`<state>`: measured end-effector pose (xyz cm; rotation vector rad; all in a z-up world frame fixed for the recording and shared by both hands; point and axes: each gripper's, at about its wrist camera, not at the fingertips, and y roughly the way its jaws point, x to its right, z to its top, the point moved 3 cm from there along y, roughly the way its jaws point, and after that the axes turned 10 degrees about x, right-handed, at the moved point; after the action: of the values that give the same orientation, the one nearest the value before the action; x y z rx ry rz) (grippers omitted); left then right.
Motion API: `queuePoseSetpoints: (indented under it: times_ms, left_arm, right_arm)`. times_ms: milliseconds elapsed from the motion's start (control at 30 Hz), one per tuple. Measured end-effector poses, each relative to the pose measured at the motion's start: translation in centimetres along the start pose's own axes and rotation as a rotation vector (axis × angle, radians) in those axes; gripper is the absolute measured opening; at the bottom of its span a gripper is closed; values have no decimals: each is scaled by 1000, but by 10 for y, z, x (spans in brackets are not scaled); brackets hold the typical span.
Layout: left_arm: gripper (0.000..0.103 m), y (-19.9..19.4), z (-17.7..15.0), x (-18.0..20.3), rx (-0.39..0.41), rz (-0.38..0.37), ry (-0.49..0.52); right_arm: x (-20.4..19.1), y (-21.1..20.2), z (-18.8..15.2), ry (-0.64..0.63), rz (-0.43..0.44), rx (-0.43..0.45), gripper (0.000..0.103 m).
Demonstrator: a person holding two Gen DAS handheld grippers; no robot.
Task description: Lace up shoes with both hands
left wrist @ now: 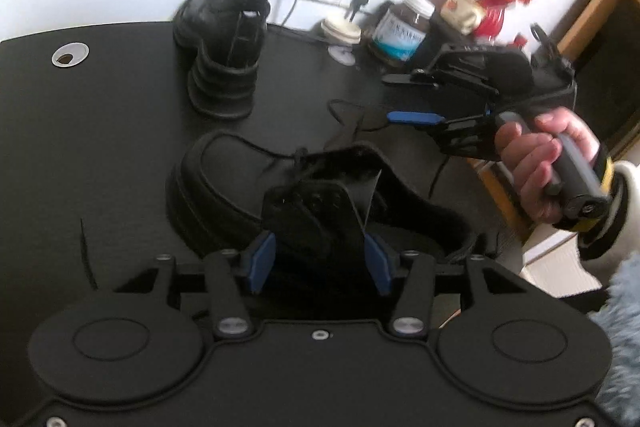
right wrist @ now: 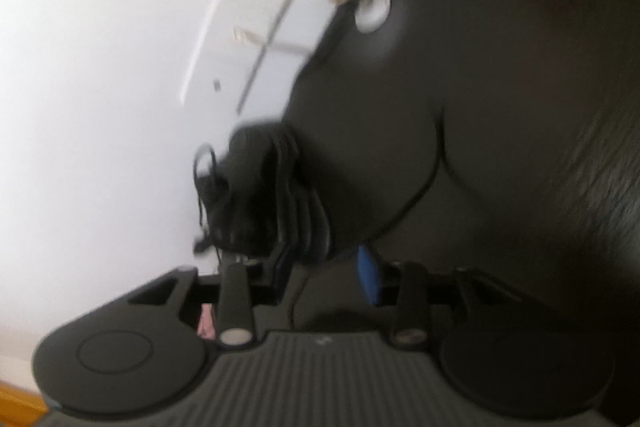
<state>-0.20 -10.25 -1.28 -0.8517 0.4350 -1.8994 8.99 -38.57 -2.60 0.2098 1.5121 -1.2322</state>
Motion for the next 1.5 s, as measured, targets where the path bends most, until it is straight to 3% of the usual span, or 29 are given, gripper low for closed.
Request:
queuePoseSetpoints:
  times_ms: [133, 200, 267, 300, 500, 533, 600, 867, 1133, 1233, 1333, 1367, 1400, 1433, 1467, 1500]
  left_arm:
    - [48, 6, -2, 1, -12, -1, 3]
    - [43, 7, -3, -1, -13, -9, -13]
    - [11, 8, -4, -4, -23, -14, -38]
    - [8, 8, -5, -6, -28, -8, -48]
    - [3, 3, -7, -12, -11, -8, -80]
    - [3, 1, -6, -11, -3, -14, -76]
    - [3, -4, -3, -10, 14, -24, -67]
    - [2, -26, 7, -10, 72, -48, -53]
    - [2, -37, 12, -14, 106, -53, -68]
    - [2, -35, 10, -18, 93, -41, -77]
    - [8, -30, 8, -27, 82, 22, -113]
    - [17, -29, 7, -32, 76, 45, -131]
    - [23, -28, 6, -37, 77, 69, -150]
    - [43, -29, 4, -43, 87, 96, -171]
    - [52, -30, 3, -50, 97, 123, -192]
    - [52, -32, 1, -58, 105, 157, -219]
  right_arm:
    - [-1, 18, -21, 22, 3, -111, 37]
    - [-5, 25, -32, 7, 7, -153, 39]
    - [-10, 30, -44, -7, 10, -195, 42]
    - [-12, 34, -48, -11, 6, -217, 42]
    - [-16, 43, -61, -21, -9, -249, 39]
    - [-17, 43, -61, -24, -3, -241, 34]
    - [-19, 42, -60, -37, 15, -224, 6]
    - [-24, 24, -48, -52, 57, -137, 4]
    - [-22, 20, -43, -39, 62, -110, 4]
    - [-21, 21, -44, -40, 61, -117, 4]
    - [-19, 23, -41, -41, 40, -122, 7]
    - [-19, 22, -39, -49, 23, -117, 9]
    - [-19, 21, -37, -58, 6, -112, 20]
    - [-19, 20, -35, -72, -9, -103, 28]
    - [-20, 17, -32, -97, -19, -87, 40]
    - [-22, 14, -30, -128, -30, -69, 41]
